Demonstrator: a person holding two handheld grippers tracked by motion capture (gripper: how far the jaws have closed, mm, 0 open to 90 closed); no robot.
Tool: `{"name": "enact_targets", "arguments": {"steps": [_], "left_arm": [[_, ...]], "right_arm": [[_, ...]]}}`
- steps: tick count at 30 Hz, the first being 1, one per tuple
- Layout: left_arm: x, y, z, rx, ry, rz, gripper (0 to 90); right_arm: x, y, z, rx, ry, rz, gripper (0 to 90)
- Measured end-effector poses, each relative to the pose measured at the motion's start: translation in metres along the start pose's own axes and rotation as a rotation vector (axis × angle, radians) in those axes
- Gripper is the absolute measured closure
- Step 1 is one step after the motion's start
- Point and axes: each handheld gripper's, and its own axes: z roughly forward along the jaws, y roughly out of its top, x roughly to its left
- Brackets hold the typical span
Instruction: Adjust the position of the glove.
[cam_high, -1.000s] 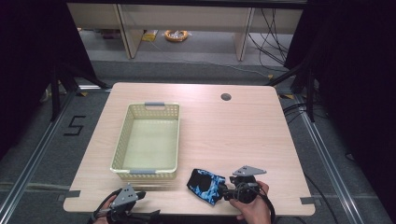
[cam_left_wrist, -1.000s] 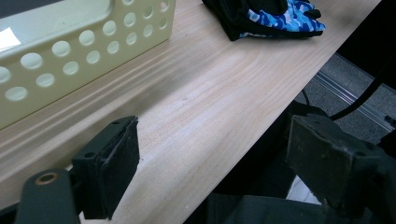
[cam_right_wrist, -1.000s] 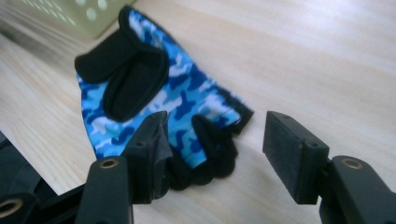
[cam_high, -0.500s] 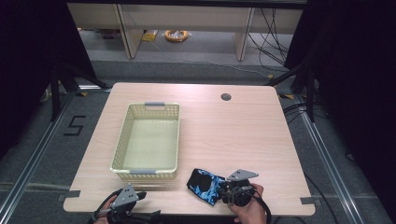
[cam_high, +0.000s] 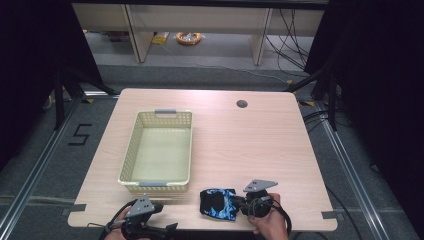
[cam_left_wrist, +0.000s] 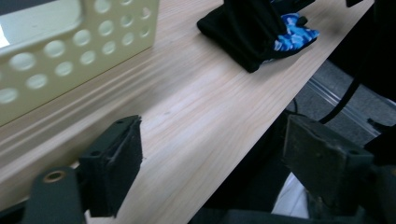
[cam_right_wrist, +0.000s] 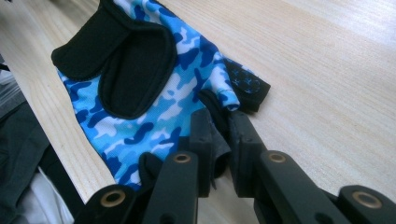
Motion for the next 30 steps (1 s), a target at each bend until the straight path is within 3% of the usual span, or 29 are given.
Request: {"name": "enact_targets", "arguments": {"steps": [3,4,8,9,15,17,22,27,30], "left_arm": [[0.001,0.008,0.005,-0.003,-0.026,-0.017,27.8],[0.003,0.014,0.012,-0.013,-0.032,-0.047,28.7],[0.004,0.020,0.023,0.013,-0.037,-0.055,34.2],[0.004,0.022,0.025,0.023,-0.041,-0.064,34.9],[0.002,0.033,0.041,0.042,-0.049,-0.042,42.1],[0.002,0.036,0.047,0.061,-0.061,-0.061,42.5],[-0.001,0.042,0.065,0.107,-0.100,-0.091,44.4],[0.001,0.045,0.072,0.112,-0.092,-0.100,46.3],[0.002,0.048,0.076,0.115,-0.110,-0.114,51.0]], "right_arm": [[0.000,0.000,0.000,0.001,0.003,-0.015,82.1],[0.000,0.001,0.000,0.003,0.004,-0.017,82.1],[-0.001,0.001,0.000,0.012,0.013,-0.027,82.0],[-0.002,0.000,0.002,-0.020,0.010,-0.026,82.0],[-0.001,0.000,0.000,-0.002,0.016,-0.028,81.8],[-0.001,0.001,0.001,-0.003,0.011,-0.052,81.7],[-0.003,0.001,0.000,0.005,0.020,-0.059,81.7],[-0.003,0.001,0.000,0.003,0.024,-0.065,81.7],[-0.004,0.000,0.001,-0.003,0.027,-0.060,81.6]]}}
